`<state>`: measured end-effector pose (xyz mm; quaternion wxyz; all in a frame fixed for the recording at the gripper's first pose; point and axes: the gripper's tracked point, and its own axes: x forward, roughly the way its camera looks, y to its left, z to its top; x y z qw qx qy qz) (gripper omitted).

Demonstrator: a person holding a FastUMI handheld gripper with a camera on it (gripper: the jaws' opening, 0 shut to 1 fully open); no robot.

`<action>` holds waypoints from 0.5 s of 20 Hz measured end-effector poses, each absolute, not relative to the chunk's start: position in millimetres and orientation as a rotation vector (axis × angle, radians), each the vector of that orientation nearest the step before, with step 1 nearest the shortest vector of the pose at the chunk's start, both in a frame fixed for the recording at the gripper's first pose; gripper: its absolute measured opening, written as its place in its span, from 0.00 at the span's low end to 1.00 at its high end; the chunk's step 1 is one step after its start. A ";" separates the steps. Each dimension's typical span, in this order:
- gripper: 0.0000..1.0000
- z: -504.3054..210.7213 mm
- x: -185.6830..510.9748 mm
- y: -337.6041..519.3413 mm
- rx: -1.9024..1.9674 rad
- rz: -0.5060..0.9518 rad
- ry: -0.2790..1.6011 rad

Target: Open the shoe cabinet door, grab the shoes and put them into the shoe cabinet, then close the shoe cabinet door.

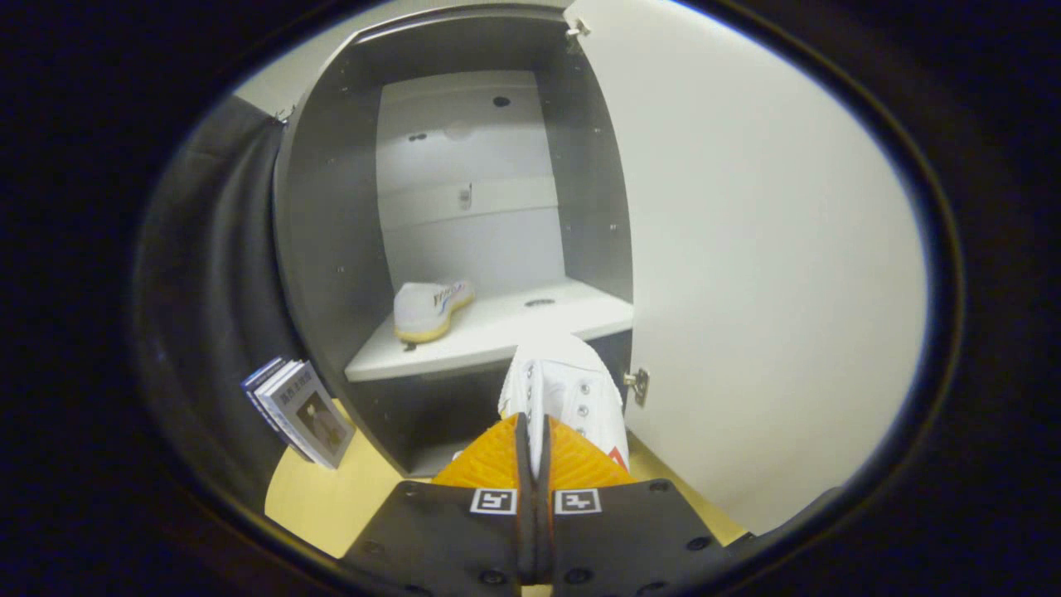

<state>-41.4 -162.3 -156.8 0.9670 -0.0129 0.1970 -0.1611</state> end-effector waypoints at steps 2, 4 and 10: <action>0.02 -139.5 -28.4 -160.9 -0.028 -0.332 0.366; 0.02 -124.6 -19.3 -158.8 -0.028 -0.337 0.335; 0.02 -93.4 48.7 -155.0 -0.074 -0.328 0.273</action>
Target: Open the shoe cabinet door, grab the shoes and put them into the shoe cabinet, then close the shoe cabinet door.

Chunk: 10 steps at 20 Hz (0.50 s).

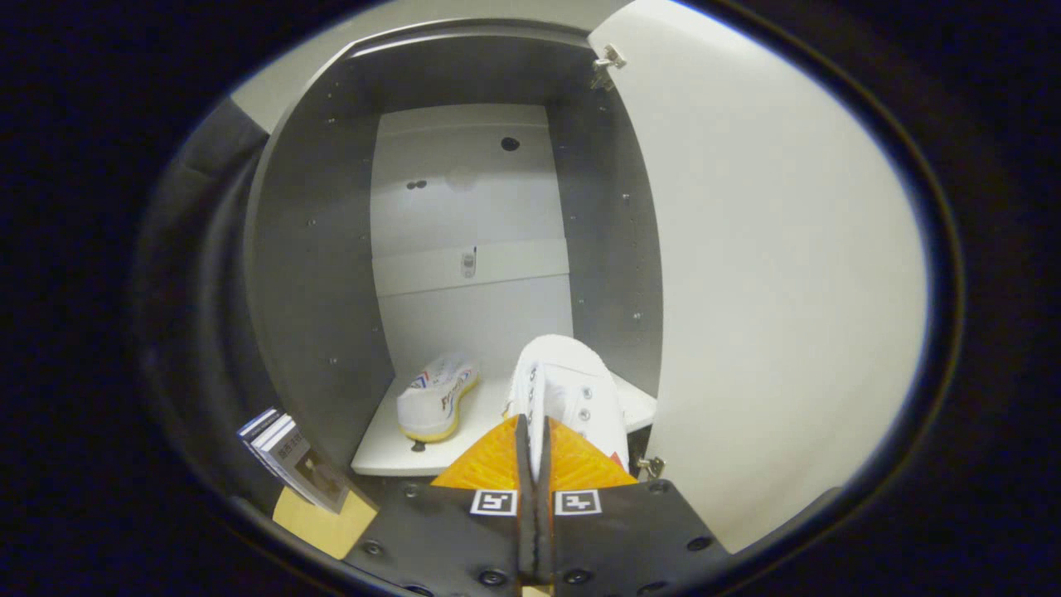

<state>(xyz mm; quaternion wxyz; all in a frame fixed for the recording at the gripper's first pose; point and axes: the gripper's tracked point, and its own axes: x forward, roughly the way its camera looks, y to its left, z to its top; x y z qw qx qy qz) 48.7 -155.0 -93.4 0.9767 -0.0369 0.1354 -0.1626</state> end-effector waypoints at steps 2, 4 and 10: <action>0.02 -87.3 73.4 -156.2 -0.101 -0.325 0.268; 0.02 -84.2 98.5 -158.4 -0.115 -0.318 0.269; 0.02 -79.4 171.2 -173.4 -0.141 -0.301 0.265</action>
